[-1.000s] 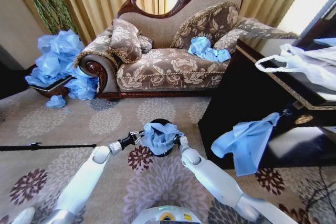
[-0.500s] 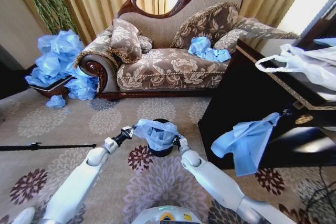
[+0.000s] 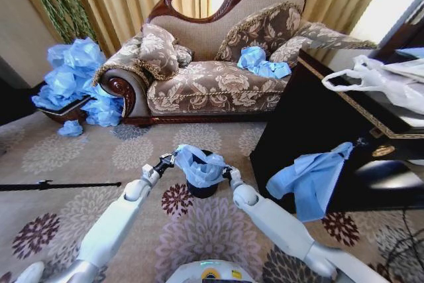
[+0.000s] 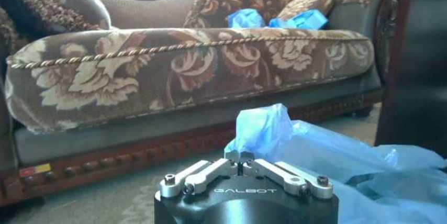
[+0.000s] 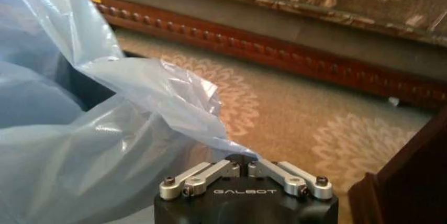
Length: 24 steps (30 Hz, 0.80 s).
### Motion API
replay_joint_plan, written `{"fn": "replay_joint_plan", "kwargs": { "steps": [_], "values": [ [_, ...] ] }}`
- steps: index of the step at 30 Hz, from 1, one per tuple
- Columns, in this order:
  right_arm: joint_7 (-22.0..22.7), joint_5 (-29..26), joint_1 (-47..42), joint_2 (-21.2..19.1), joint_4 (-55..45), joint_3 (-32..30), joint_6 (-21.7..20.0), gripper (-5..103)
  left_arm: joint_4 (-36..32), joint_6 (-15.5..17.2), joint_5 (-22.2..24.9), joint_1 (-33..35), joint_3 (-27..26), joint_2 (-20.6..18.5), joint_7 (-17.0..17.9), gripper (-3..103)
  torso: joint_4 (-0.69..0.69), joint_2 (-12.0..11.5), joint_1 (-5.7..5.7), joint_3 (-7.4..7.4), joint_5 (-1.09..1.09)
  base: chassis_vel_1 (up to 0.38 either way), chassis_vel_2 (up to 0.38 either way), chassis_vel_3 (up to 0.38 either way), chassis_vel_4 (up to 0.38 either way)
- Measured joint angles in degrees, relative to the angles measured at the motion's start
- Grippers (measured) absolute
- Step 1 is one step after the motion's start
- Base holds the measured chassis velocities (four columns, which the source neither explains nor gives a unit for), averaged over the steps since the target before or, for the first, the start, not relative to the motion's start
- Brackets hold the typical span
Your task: Place a garbage bag over the trash bin.
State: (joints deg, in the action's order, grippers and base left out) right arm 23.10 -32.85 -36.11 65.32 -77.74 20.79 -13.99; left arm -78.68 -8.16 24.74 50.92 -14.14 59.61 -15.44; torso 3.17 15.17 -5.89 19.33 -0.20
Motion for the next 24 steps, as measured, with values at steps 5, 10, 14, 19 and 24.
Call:
{"fn": "replay_joint_plan", "kwargs": {
  "steps": [5,10,14,19,24],
  "values": [
    [-1.0,-0.5,3.0,0.5,2.9,0.8,0.1,0,1.3,1.2,1.4,-1.9,0.7,0.3,2.1,0,0.00,0.0,0.00,0.00,0.00,0.000,0.000,0.000,0.000],
    [-2.9,-0.4,5.4,1.6,6.4,1.8,0.4,0,2.8,2.8,3.0,-3.5,1.4,0.6,3.6,0,-0.01,0.0,0.00,0.00,0.00,0.000,0.000,0.000,0.000],
    [-5.3,0.7,7.1,2.9,10.5,1.9,1.2,0,5.0,4.6,4.3,-5.1,2.5,1.6,5.7,0,-0.01,0.0,0.00,0.00,0.00,0.000,0.000,0.000,0.000],
    [-11.9,2.9,10.7,3.1,15.5,2.6,2.2,0,7.9,7.2,4.8,-6.8,3.0,3.7,7.4,0,0.00,0.0,-0.01,0.00,0.00,0.000,0.000,0.000,0.000],
    [-20.9,6.9,14.2,3.1,21.4,3.5,4.9,0,10.5,8.3,5.5,-7.7,3.4,5.4,7.8,0,-0.01,0.0,-0.01,0.01,0.00,0.000,0.000,0.000,0.000]
  ]
}}
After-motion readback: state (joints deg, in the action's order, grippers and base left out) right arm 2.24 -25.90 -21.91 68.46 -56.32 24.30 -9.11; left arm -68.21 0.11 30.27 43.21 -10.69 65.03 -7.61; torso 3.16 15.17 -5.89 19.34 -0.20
